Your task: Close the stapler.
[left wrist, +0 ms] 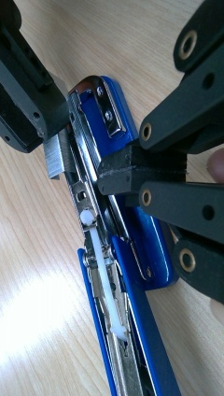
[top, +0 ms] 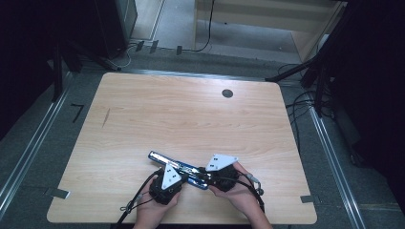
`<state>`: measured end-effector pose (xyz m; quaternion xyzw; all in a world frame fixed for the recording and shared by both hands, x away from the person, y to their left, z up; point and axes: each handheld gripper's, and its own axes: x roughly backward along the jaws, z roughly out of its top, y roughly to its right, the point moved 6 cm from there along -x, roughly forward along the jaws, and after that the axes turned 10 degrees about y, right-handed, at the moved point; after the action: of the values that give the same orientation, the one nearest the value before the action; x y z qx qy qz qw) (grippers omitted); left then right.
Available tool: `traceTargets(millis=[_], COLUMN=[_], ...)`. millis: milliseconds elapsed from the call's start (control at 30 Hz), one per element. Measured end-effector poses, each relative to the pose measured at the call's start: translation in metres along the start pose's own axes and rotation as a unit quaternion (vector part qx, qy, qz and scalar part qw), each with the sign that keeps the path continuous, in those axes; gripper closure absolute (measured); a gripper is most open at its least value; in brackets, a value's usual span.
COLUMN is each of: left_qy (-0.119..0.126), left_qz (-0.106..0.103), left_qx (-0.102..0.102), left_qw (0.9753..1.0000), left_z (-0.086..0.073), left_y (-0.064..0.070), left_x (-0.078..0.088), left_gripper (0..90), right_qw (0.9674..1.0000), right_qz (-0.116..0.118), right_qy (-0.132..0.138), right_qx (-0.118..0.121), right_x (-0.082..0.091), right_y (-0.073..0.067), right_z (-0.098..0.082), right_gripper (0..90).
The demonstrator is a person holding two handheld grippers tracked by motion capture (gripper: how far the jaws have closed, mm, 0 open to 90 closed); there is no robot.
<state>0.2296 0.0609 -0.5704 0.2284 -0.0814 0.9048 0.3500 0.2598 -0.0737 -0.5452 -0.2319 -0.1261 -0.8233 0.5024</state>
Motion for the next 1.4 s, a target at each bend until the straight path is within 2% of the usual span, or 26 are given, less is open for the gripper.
traceTargets(millis=[167,433,1400], left_qy=[0.001,0.001,0.000], left_qz=[0.001,0.001,0.001], left_qx=[-0.001,-0.001,-0.001], left_qw=[1.0000,1.0000,1.0000], left_z=[0.0000,0.0000,0.0000], left_y=[0.0001,0.0001,-0.0001], left_x=[-0.0002,-0.0002,-0.0001], left_gripper=[90.0,90.0,90.0], right_qw=[1.0000,0.9998,0.9997], right_qz=[0.007,0.016,0.021], right_qy=[-0.001,-0.007,-0.011], right_qx=[-0.002,0.007,0.006], right_x=[0.0004,-0.0001,0.0012], right_y=[0.0002,-0.0006,0.0022], right_z=[-0.0004,0.0005,0.0003], right_gripper=[79.9,79.8,79.8])
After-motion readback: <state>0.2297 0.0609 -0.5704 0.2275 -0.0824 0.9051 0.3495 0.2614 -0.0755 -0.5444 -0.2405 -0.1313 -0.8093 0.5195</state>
